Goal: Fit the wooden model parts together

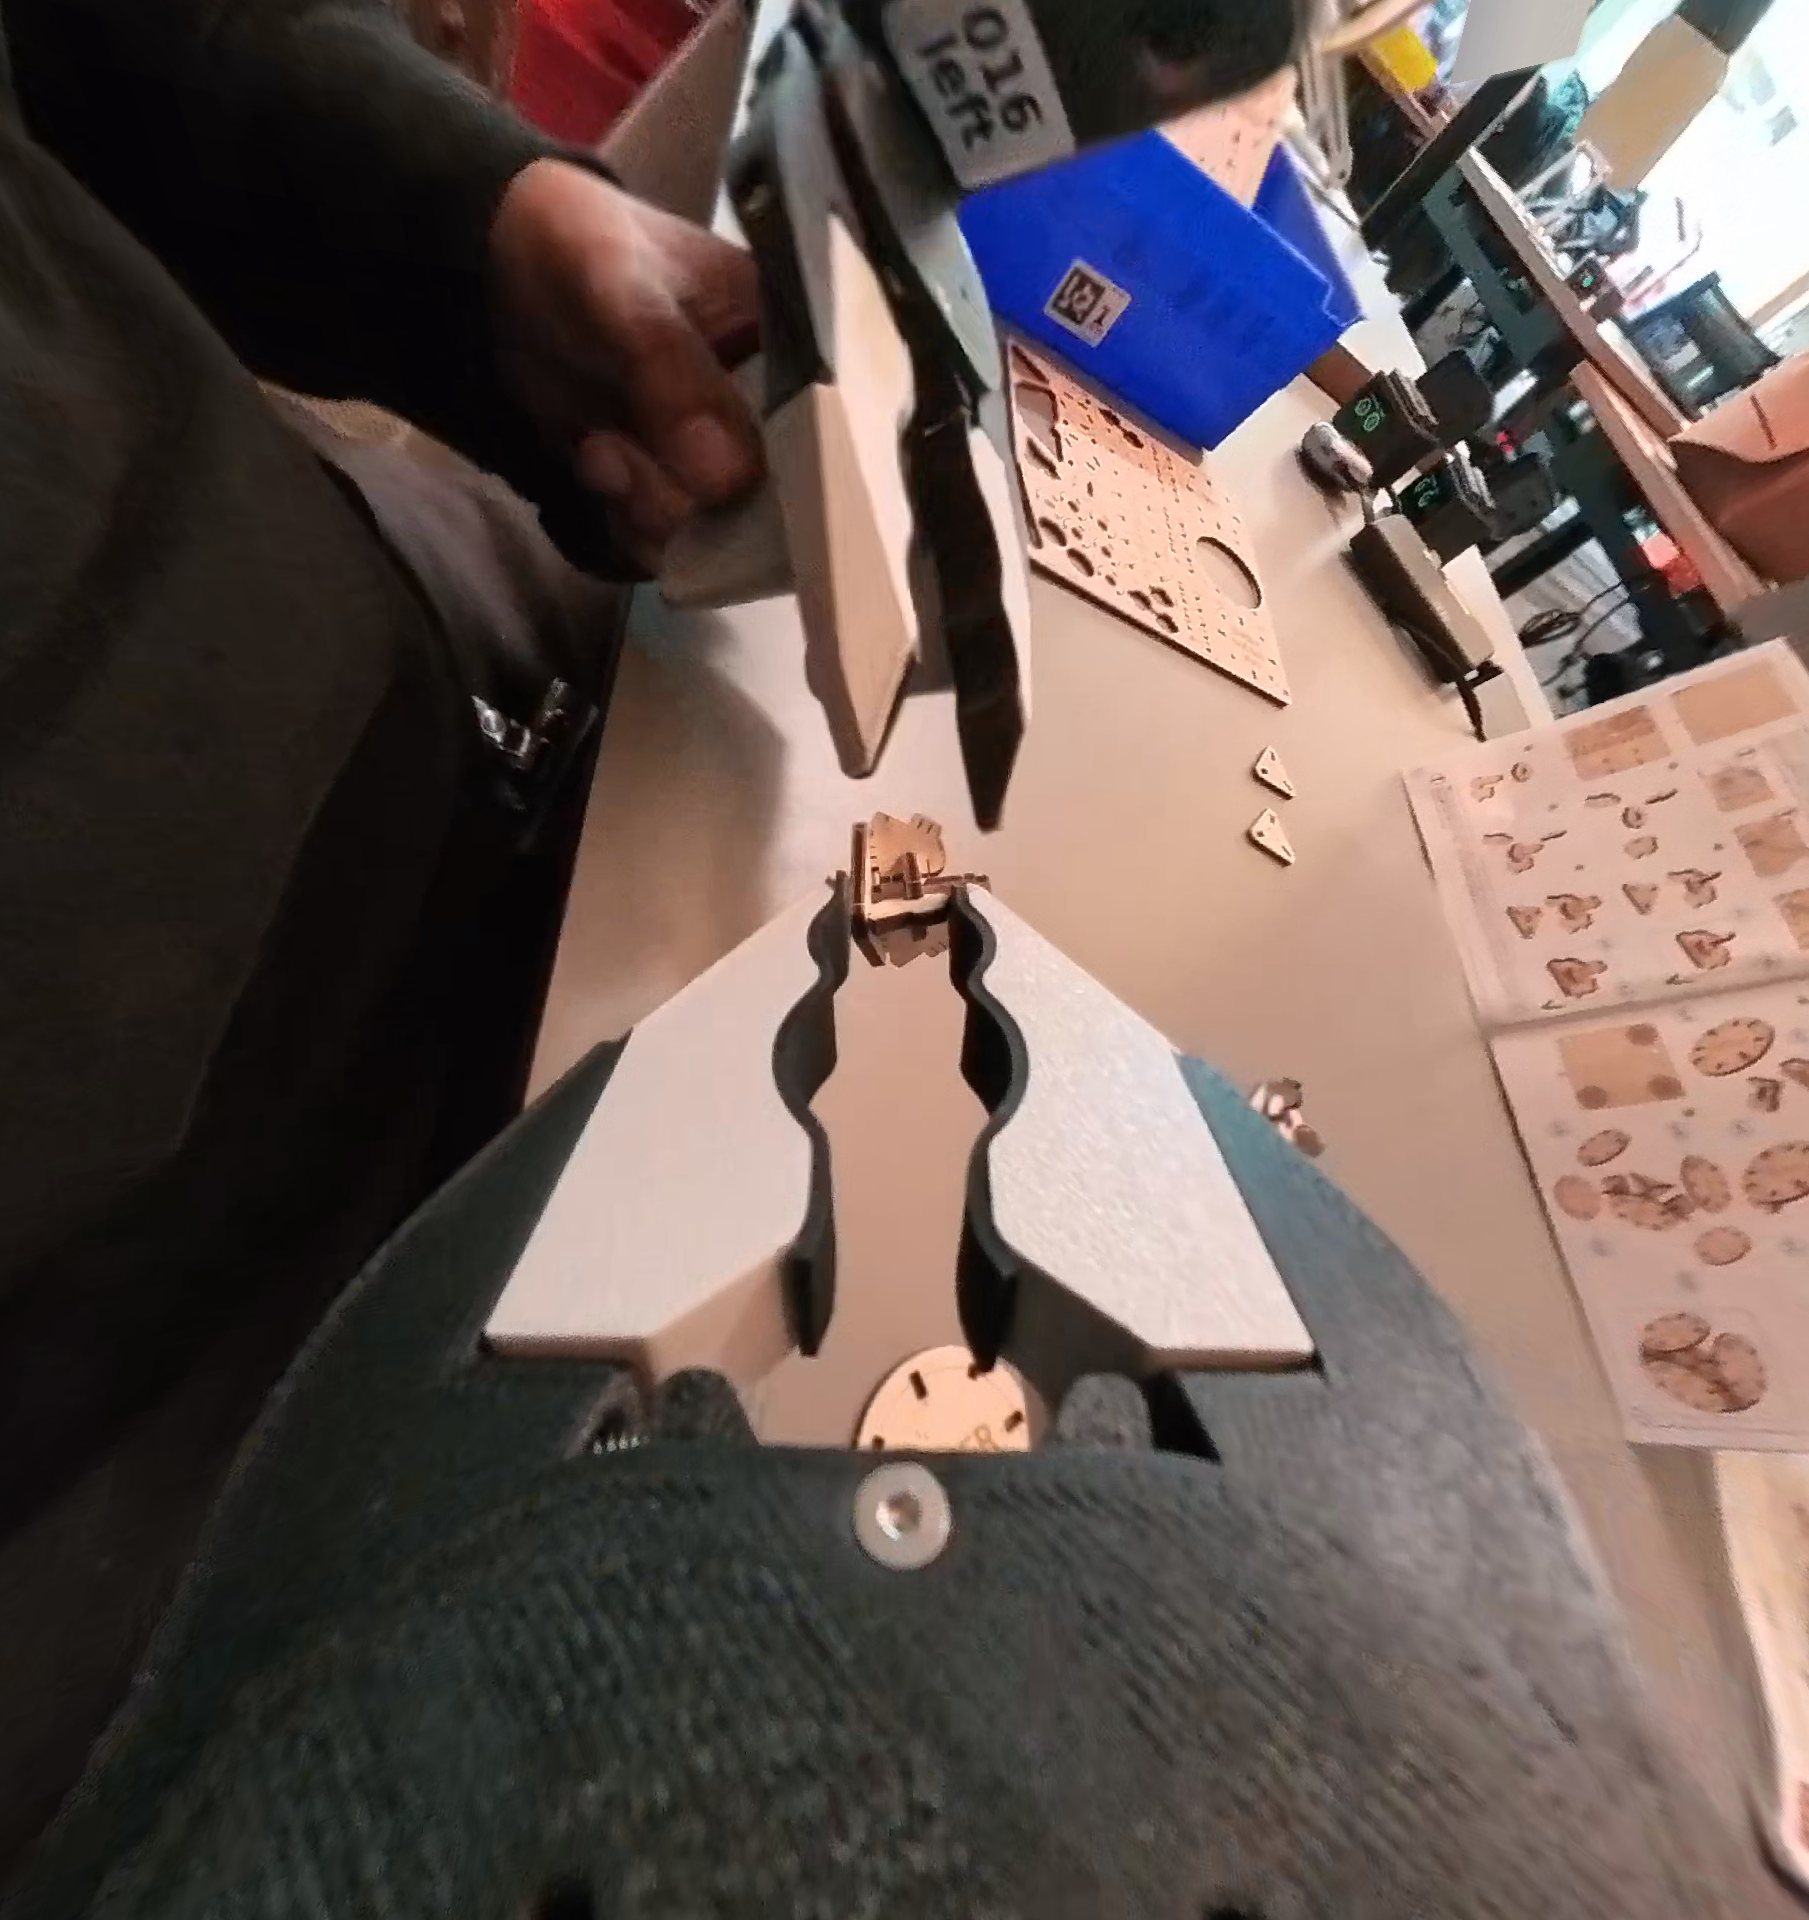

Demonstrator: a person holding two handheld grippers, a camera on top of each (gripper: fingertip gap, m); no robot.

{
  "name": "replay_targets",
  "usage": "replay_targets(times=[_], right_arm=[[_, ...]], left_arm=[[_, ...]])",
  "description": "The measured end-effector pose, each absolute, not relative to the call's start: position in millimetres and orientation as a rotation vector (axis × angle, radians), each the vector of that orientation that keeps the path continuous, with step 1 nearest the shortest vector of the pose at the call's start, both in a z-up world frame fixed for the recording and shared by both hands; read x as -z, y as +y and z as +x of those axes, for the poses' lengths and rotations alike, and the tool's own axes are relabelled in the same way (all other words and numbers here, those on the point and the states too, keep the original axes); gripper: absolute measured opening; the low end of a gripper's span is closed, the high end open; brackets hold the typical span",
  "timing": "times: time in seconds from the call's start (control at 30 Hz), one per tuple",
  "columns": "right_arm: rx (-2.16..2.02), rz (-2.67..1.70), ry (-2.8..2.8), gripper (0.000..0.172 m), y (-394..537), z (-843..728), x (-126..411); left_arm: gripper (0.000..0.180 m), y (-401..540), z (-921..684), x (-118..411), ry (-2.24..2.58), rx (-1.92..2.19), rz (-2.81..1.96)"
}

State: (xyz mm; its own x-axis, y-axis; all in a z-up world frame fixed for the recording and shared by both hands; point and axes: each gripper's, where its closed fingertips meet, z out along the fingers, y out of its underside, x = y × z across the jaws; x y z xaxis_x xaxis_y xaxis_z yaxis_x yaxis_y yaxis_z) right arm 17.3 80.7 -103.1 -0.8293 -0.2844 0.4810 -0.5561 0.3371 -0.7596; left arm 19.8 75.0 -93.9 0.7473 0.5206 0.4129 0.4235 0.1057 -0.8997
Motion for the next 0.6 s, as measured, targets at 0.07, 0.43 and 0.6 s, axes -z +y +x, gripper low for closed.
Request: replay_targets(times=[0.07,0.43,0.6], right_arm=[[-1.531,0.723,-2.38,0.017,81,19,101],[-1.842,0.569,-2.541,0.017,82,34,79],[-1.923,0.51,-2.584,0.016,84,38,77]], left_arm=[[0.039,79,24,89,-0.723,-0.193,-1.554],[0.018,89,32,84,-0.585,-0.412,-1.613],[0.017,92,35,80,-0.562,-0.409,-1.6]])
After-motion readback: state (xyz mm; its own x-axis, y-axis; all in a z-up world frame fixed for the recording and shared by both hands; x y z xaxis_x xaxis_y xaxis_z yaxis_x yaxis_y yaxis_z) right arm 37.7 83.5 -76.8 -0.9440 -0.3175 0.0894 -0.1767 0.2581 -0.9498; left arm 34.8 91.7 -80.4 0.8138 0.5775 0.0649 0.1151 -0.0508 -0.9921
